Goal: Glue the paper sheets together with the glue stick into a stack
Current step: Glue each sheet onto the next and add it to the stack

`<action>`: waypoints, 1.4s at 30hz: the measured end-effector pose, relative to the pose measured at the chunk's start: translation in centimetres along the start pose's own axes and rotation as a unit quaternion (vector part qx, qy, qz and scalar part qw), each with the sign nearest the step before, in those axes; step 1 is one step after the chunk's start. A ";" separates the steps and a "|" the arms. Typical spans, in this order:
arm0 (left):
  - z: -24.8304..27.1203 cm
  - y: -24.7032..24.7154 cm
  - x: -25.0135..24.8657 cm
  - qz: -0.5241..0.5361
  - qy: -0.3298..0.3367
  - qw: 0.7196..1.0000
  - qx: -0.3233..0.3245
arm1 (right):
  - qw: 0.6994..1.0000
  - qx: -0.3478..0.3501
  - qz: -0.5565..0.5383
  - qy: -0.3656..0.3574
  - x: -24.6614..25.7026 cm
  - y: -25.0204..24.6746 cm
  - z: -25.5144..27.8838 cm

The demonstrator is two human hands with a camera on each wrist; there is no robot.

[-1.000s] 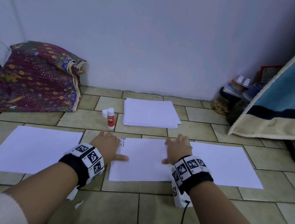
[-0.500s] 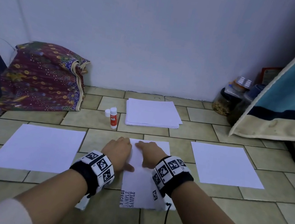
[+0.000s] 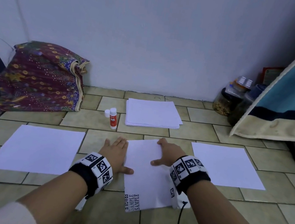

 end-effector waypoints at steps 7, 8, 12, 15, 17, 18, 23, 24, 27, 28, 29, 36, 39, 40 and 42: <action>0.4 -2.5 -0.2 -0.007 -0.011 0.996 -0.093 | 0.981 -0.054 0.178 0.054 1.7 -0.3 0.1; 0.6 -3.0 -0.2 -0.007 -0.016 0.994 -0.105 | 0.983 -0.047 0.169 0.054 2.2 -0.1 0.0; 0.9 -3.9 0.3 -0.004 -0.009 0.994 -0.108 | 0.995 0.000 0.096 -0.003 4.3 1.5 -0.5; 0.4 -3.0 1.0 0.031 0.001 0.996 -0.082 | 0.994 0.019 0.089 -0.058 5.7 2.4 -0.3; -0.2 -2.0 1.4 0.051 0.004 0.998 -0.040 | 0.989 0.041 0.093 -0.107 6.7 2.5 -0.2; -0.4 -1.5 1.5 0.051 0.002 0.999 -0.014 | 0.985 0.052 0.096 -0.135 7.2 2.5 -0.2; -0.7 0.1 1.6 0.028 0.007 0.999 0.043 | 0.974 0.096 0.089 -0.184 8.1 2.0 -0.6; -0.6 0.2 1.6 0.016 0.008 0.999 0.042 | 0.976 0.099 0.081 -0.177 7.8 1.9 -0.6; -0.9 0.5 1.8 -0.010 0.008 0.999 0.047 | 0.985 0.086 0.051 -0.140 5.8 1.1 -0.1; -0.9 0.5 1.8 -0.014 0.009 0.999 0.051 | 0.988 0.080 0.044 -0.127 4.7 0.9 0.0; -0.9 0.5 1.7 -0.015 0.010 0.998 0.056 | 0.990 0.078 0.036 -0.115 3.5 0.7 0.2; -0.5 0.6 2.2 -0.012 0.029 0.997 0.073 | 0.998 0.051 -0.031 -0.025 -3.1 -0.2 0.8; -0.5 0.5 2.3 -0.015 0.034 0.997 0.074 | 0.998 0.031 -0.046 -0.002 -3.8 -0.6 1.2; -0.4 0.2 2.3 -0.023 0.036 0.997 0.069 | 0.999 0.023 -0.044 0.002 -3.8 -0.6 1.3; -0.3 -0.7 2.2 -0.039 0.037 0.998 0.032 | 1.000 0.001 -0.015 0.012 -3.4 -0.6 1.2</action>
Point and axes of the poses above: each hand's wrist, its own z-axis away from the middle knuckle, its own y-axis out of the palm, x = y × z, the point moved 4 cm from there along -z, towards the middle knuckle, and after that the axes turned 3 degrees about -y, right-handed, at the moved point
